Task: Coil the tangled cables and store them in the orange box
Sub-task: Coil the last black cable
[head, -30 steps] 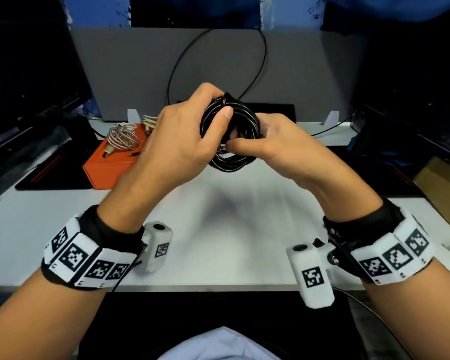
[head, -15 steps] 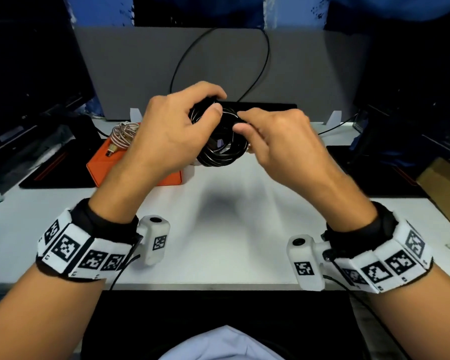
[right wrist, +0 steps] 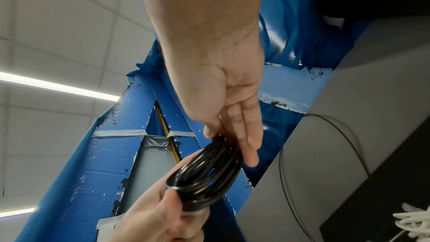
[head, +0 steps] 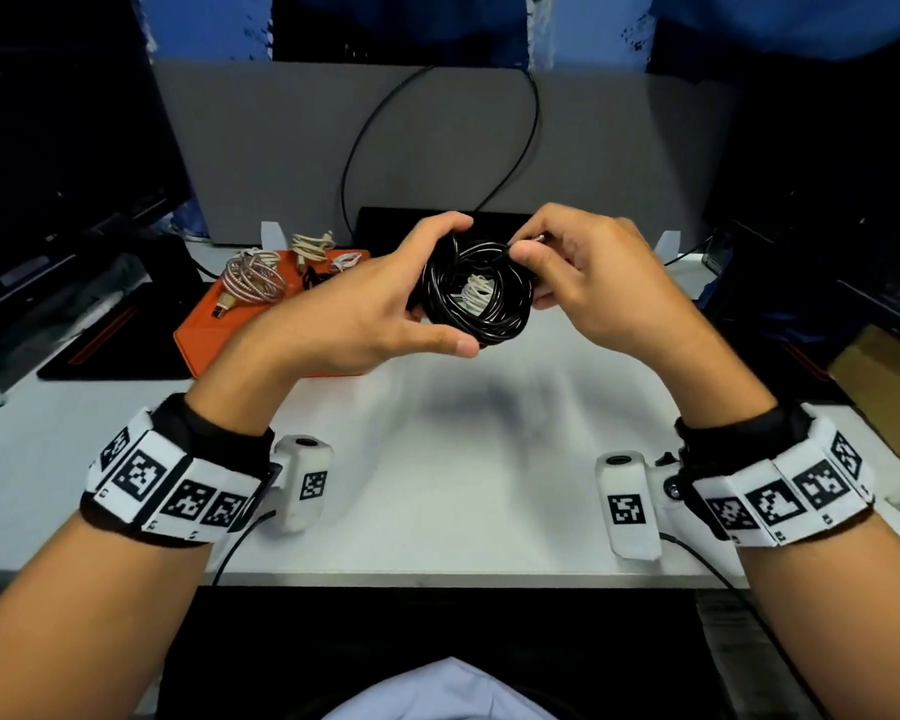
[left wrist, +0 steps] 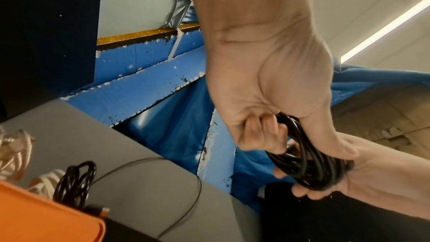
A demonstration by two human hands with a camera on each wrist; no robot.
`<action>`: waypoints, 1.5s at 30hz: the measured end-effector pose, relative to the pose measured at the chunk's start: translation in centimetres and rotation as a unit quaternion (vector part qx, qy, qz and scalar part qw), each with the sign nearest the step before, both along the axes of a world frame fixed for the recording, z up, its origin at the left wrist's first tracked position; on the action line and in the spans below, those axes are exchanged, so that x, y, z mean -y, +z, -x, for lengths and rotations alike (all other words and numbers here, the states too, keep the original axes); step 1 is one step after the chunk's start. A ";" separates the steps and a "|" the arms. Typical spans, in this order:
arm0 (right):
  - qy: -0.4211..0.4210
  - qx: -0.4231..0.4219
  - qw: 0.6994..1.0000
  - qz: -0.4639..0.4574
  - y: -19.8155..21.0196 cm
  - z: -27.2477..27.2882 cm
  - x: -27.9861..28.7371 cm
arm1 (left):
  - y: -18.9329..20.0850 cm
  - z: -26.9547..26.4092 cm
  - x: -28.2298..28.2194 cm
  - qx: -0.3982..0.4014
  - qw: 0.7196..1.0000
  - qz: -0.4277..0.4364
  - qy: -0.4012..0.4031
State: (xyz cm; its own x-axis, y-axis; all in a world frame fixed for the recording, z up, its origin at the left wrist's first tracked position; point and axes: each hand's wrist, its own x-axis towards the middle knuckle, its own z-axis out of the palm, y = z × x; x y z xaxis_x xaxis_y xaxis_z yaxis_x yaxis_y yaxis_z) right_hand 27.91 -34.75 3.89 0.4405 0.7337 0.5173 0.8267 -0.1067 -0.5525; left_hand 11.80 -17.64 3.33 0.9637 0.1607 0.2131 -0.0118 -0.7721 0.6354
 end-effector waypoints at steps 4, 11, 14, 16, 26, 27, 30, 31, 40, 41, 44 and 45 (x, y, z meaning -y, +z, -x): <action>-0.022 0.014 0.999 -0.041 0.2 -0.2 -0.1 | 0.1 -0.6 0.7 0.067 0.998 0.013 0.017; -0.034 0.000 0.997 -0.067 -0.1 -0.5 -0.4 | -0.6 -1.5 1.4 0.148 0.987 0.052 0.041; -0.024 -0.044 0.998 -0.041 -0.4 -0.9 -0.4 | -1.0 -1.7 0.5 0.098 0.991 0.088 0.025; -0.017 -0.067 0.998 -0.008 -0.6 -1.1 -0.5 | -1.2 -1.4 -0.3 0.049 0.993 0.104 0.007; 0.013 -0.261 0.965 0.001 -2.3 -2.3 -1.8 | -2.5 -2.0 -2.7 0.007 0.987 0.157 0.025; 0.005 -0.261 0.965 0.009 -2.6 -2.4 -2.0 | -2.7 -2.0 -2.8 -0.002 0.989 0.147 0.028; -0.013 -0.267 0.963 0.034 -3.1 -2.7 -2.1 | -2.8 -2.0 -3.3 -0.056 0.992 0.114 0.026; -0.017 -0.272 0.961 0.048 -3.2 -2.9 -2.0 | -2.7 -1.9 -3.5 -0.078 0.992 0.094 0.036; -0.065 -0.298 0.928 0.213 -6.1 -7.4 -7.1 | -1.0 0.3 -5.5 -0.160 0.985 0.005 0.069; -0.070 -0.309 0.924 0.216 -6.4 -7.9 -7.9 | -0.7 0.6 -5.9 -0.147 0.986 0.016 0.075; -0.083 -0.339 0.912 0.215 -6.7 -8.7 -9.7 | 0.8 2.2 -7.7 -0.041 0.987 0.077 0.138; -0.087 -0.340 0.909 0.222 -6.7 -8.7 -10.0 | 1.4 2.9 -8.7 0.007 0.980 0.093 0.178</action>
